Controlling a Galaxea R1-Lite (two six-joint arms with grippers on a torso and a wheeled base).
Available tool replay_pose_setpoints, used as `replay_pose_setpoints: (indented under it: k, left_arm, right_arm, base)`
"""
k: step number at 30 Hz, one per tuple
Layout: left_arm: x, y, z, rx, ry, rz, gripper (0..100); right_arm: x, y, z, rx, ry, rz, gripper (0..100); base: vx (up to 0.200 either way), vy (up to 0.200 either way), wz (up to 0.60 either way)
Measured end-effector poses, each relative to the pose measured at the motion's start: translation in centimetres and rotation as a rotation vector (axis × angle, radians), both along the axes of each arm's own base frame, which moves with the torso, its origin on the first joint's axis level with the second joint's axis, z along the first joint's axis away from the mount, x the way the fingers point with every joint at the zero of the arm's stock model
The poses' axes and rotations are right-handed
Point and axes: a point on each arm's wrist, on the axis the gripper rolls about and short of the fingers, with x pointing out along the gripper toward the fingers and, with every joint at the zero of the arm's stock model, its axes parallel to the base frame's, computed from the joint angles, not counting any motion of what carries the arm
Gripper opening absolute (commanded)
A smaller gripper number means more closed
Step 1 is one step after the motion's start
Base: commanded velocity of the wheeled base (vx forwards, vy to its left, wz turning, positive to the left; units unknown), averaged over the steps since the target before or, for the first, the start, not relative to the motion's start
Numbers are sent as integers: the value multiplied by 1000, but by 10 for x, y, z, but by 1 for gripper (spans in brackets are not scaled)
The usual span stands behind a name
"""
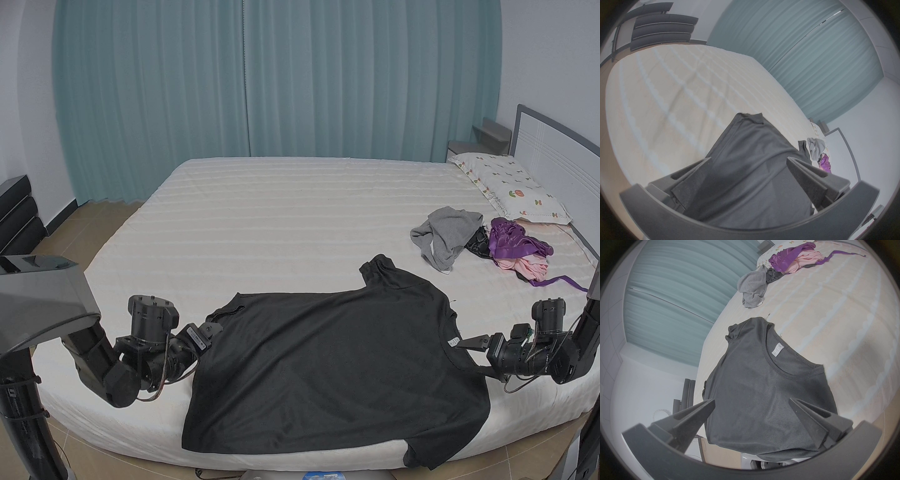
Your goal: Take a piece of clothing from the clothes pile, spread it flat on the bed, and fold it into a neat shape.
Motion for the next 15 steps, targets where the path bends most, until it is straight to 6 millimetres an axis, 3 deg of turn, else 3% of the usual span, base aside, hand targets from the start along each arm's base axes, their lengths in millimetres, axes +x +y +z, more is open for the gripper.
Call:
replay_pose_setpoints:
  k: [9, 15]
  left_arm:
    - [63, -17, 28, -21, -80, 4, 100]
    - [106, -30, 25, -20, -86, 6, 100]
  right_arm:
    - [0, 0, -1, 1, 4, -1, 100]
    - [0, 0, -2, 1, 7, -1, 100]
  base:
    - [0, 0, 0]
    - [0, 0, 0]
